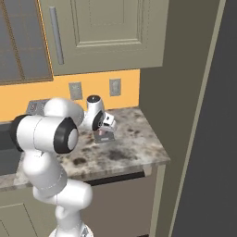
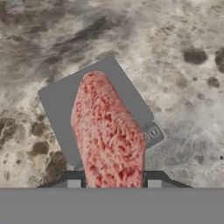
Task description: Take the steak from the fridge and place it on the digital scale on the counter by the fridge. Wait a few seconds for a reading, then move it to the plate on the dining counter.
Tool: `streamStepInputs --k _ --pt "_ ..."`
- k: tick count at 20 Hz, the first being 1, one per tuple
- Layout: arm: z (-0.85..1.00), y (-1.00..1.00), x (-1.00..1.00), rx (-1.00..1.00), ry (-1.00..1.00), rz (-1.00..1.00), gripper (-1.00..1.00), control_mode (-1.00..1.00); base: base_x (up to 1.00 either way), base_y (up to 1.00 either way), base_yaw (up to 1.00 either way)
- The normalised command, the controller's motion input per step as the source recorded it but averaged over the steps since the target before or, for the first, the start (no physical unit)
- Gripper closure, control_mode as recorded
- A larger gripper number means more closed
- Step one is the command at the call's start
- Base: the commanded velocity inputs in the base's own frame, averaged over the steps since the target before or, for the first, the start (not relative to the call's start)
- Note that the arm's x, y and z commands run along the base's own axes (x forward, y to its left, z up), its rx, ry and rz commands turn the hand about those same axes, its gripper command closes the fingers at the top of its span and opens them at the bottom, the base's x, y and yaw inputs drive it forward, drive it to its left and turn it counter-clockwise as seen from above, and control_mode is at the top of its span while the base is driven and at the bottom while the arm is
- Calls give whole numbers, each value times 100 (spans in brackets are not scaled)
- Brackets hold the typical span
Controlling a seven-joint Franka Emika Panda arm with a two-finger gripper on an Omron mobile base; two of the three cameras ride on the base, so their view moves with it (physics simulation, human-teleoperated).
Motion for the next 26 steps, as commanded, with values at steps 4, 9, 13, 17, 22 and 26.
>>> streamStepInputs --k 4,9,13,17,22,26 --pt "-39 8 22 0 0 0 100 -100 0 0 0" --pt "-36 14 21 0 0 0 100 -100 0 0 0" --pt "-24 10 16 0 0 0 100 -100 0 0 0" --pt "-19 11 22 0 0 0 100 -100 0 0 0" --pt "-18 14 14 0 0 0 100 -100 0 0 0" --pt "-24 13 4 0 0 0 -100 -100 0 0 0"
